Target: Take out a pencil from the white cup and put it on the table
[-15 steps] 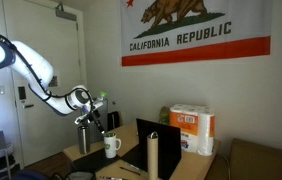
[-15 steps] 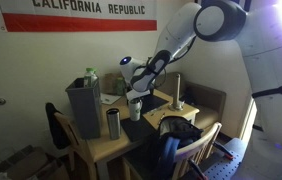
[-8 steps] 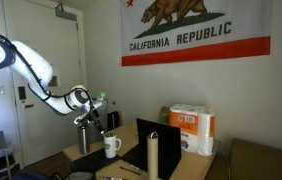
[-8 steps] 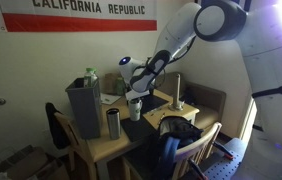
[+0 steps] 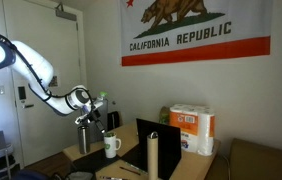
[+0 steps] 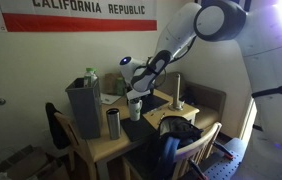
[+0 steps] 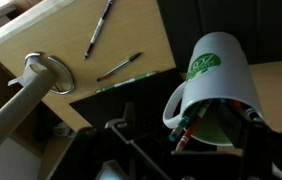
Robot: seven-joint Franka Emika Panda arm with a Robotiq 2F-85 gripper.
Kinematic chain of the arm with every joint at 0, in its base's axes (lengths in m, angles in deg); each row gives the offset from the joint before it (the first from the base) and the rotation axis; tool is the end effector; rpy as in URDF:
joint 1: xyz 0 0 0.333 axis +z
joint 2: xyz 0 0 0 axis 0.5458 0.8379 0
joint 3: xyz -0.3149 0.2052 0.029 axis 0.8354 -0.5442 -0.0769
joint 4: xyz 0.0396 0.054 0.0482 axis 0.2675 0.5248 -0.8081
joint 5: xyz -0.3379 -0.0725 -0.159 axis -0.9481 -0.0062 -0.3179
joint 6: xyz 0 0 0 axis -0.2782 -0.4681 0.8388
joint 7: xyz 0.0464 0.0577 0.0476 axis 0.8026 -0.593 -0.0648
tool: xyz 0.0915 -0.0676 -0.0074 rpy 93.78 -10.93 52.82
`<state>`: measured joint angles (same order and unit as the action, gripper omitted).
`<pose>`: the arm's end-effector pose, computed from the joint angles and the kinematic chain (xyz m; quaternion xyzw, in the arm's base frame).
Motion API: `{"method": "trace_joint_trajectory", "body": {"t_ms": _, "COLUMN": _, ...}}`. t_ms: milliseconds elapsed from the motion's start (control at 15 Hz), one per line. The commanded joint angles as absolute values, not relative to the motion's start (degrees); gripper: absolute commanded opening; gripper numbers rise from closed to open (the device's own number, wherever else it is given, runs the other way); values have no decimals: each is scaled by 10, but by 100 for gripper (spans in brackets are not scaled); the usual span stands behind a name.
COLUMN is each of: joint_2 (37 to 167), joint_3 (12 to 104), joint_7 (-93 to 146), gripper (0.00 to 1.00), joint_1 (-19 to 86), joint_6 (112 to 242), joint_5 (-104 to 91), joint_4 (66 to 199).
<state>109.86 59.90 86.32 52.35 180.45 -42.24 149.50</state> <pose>0.6360 0.1522 0.3425 0.9498 -0.1859 0.1822 0.1735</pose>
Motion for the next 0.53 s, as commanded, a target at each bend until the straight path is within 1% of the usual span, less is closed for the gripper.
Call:
{"method": "trace_joint_trajectory", "body": {"t_ms": 0, "joint_2": 1093, "joint_3": 593, "joint_7": 875, "gripper": 100, "joint_1": 513, "joint_6": 1804, "joint_5": -444, "joint_4": 1495}}
{"method": "trace_joint_trajectory", "body": {"t_ms": 467, "joint_2": 1099, "joint_3": 590, "joint_7": 872, "gripper": 100, "joint_1": 508, "joint_6": 1807, "joint_5": -446, "joint_4": 1492}}
